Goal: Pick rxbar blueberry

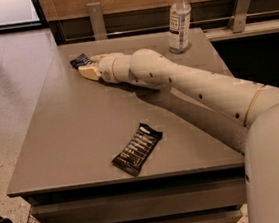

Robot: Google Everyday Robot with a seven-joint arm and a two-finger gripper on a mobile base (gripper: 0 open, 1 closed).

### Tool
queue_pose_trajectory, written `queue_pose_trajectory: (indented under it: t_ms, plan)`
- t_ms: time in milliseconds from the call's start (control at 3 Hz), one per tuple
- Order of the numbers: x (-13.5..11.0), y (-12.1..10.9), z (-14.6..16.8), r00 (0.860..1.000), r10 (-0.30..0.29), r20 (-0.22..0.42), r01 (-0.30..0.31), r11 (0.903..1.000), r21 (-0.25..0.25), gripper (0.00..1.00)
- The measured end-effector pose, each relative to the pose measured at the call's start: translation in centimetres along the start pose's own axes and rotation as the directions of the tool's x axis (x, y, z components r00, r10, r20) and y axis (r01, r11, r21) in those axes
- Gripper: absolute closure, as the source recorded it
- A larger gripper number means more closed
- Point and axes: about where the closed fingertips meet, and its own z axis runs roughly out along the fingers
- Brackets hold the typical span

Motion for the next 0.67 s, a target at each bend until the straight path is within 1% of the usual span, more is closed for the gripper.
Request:
queue_pose_trajectory:
  t_ms: [333,667]
  plan:
    - [-0.1,0.0,-0.1,1.000,-0.001,0.001,0.001,1.0000,-0.001,1.00]
    - [-1.7,0.1,-2.6,0.999,-0.040,0.015,0.040,0.9991,-0.011,1.00]
